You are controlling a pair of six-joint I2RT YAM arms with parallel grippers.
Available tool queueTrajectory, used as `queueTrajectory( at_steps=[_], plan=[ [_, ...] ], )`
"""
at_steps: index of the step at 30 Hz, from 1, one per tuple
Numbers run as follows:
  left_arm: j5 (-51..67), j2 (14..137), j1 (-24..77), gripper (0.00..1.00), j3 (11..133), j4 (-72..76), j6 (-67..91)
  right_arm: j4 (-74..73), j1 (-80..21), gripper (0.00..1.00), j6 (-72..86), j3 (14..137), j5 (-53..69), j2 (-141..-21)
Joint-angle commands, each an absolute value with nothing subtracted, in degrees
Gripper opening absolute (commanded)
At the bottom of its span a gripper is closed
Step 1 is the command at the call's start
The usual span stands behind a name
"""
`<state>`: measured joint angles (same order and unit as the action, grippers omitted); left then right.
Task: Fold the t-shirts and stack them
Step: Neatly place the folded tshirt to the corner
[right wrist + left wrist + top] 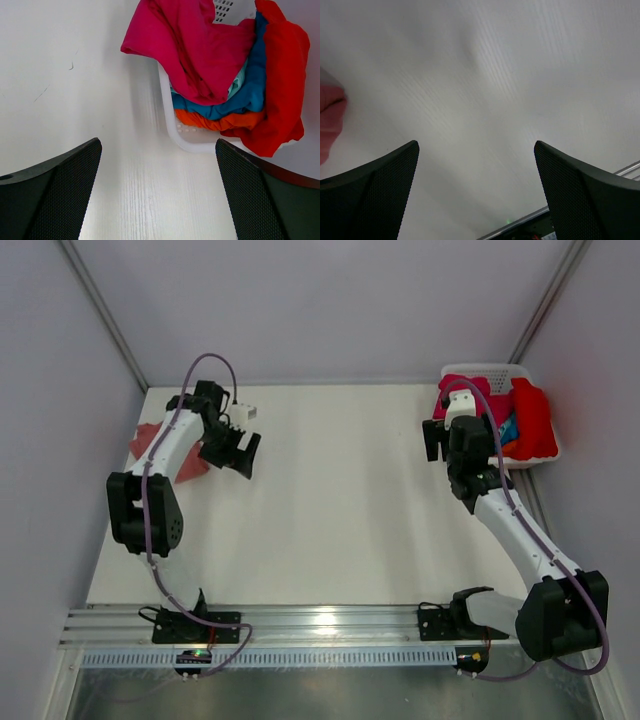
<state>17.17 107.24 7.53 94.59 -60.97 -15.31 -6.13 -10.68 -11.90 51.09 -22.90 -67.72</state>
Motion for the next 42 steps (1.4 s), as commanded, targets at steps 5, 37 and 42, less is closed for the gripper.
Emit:
queueTrajectory(
  at_steps=[5,37,42],
  plan=[
    [8.7,99.8,6.8,0.99,86.1,-59.2,-11.2,-5.5,-10.5,0.99,-11.6,51.2,-22.0,-65.9],
    [1.3,112.1,-10.0,0.99,78.4,-37.5,1.6,-5.4,-10.5,0.99,-11.8,51.2,-23.6,-66.3],
    [-2.6,114.7,-10.5,0.99,81.1,-36.3,0.1,-5.3,-10.5,0.99,-11.9,51.2,-23.7,-66.4]
  ],
)
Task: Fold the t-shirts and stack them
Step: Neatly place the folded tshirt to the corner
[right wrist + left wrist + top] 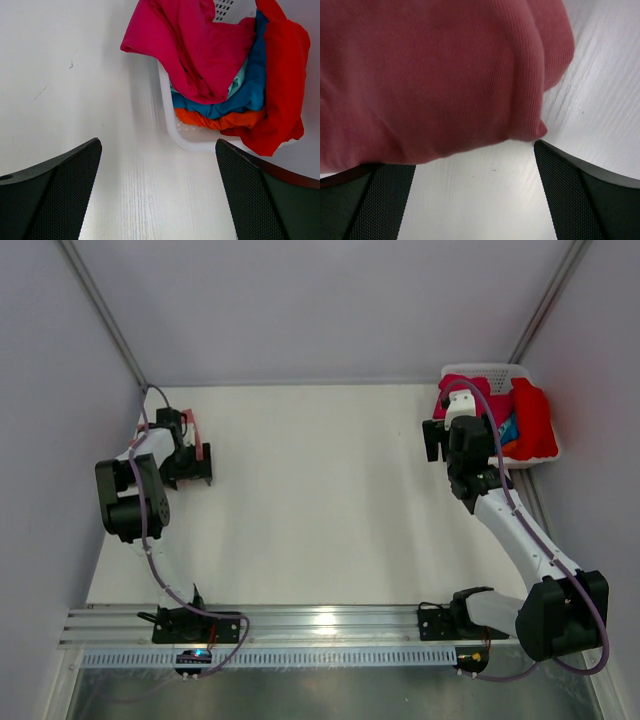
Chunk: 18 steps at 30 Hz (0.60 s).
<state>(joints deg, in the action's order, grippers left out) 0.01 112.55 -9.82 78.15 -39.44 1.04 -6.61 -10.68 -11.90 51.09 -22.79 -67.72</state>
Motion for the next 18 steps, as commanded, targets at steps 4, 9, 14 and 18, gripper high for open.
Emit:
queueTrajectory(
  at_steps=[4,9,14,18],
  plan=[
    [-6.0,118.6,-11.2,0.99,84.8,-36.0,-2.6,-5.4,-10.5,0.99,-12.0,51.2,-23.9,-66.3],
    [-8.4,125.0,-11.6,0.99,91.9,-37.7,-4.2,-5.2,-10.5,0.99,-12.3,51.1,-24.5,-66.3],
    [-10.0,129.0,-12.1,0.99,97.9,-39.5,-4.7,-5.1,-10.5,0.99,-12.5,51.2,-24.8,-66.7],
    [-12.3,131.8,-12.5,0.99,104.0,-40.6,-5.4,-5.1,-10.5,0.99,-12.6,51.3,-25.0,-67.1]
  ],
)
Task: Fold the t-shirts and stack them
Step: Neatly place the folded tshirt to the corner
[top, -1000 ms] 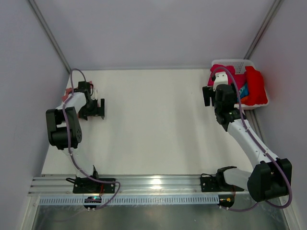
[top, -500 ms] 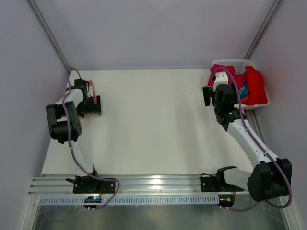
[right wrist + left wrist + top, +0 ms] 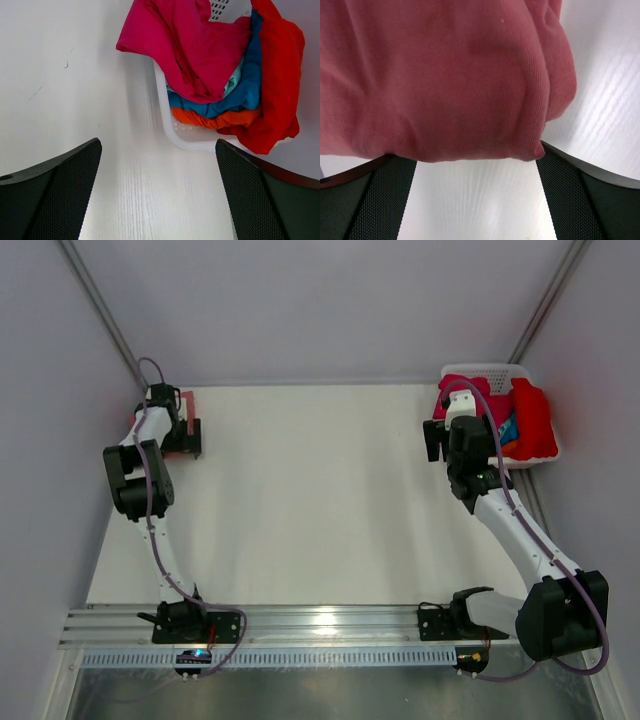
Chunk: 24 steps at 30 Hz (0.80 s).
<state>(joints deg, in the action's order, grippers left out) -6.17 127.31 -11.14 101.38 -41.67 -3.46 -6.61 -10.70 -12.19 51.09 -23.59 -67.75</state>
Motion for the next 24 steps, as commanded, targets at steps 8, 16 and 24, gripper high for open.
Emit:
queueTrajectory(
  at_steps=[8,16,24],
  plan=[
    [-14.3,137.5,-13.1,0.99,113.2,-43.5,-7.9,-5.0,-10.5,0.99,-12.5,51.3,-25.0,-67.5],
    [-16.3,139.5,-13.1,0.99,115.8,-44.3,-9.0,-5.1,-10.5,0.99,-12.6,51.1,-25.1,-66.9],
    [-19.0,139.5,-13.2,0.99,116.6,-43.8,-9.5,-4.8,-10.5,0.99,-12.8,51.1,-25.0,-66.7]
  ],
)
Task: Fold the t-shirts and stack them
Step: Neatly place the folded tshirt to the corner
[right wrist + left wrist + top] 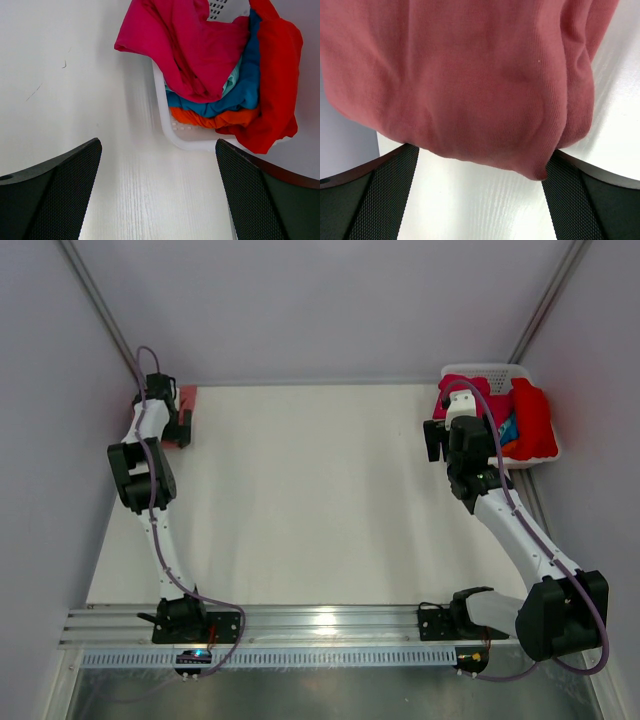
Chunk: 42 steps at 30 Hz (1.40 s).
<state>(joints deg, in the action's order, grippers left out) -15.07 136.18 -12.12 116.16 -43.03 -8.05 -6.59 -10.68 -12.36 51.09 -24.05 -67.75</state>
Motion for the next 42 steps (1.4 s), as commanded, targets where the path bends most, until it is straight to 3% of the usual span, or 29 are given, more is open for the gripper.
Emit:
queueTrajectory(
  at_steps=[1,13,20,27,35,42],
  plan=[
    [-19.1,139.6,-13.3,0.99,116.7,-43.9,-9.6,-4.8,-10.5,0.99,-12.8,50.9,-25.0,-66.6],
    [-14.3,136.2,-14.2,0.99,112.7,-44.7,-8.0,-4.8,-10.5,0.99,-13.0,50.9,-24.5,-66.4],
    [-1.9,116.2,-12.5,0.99,92.4,-41.1,-2.7,-5.7,-10.5,0.99,-12.7,51.5,-22.9,-66.7],
    [11.7,98.0,-6.6,0.99,89.7,-43.2,1.3,-7.8,-10.5,0.99,-10.0,54.7,-20.7,-68.7],
    [26.6,87.5,-3.6,0.99,73.1,-18.1,7.0,-4.5,-10.5,0.99,-6.3,54.7,-21.1,-68.5],
    [19.7,88.9,6.1,0.99,69.2,-15.1,2.3,4.5,-10.3,0.99,-5.4,54.8,-22.8,-71.8]
  ],
)
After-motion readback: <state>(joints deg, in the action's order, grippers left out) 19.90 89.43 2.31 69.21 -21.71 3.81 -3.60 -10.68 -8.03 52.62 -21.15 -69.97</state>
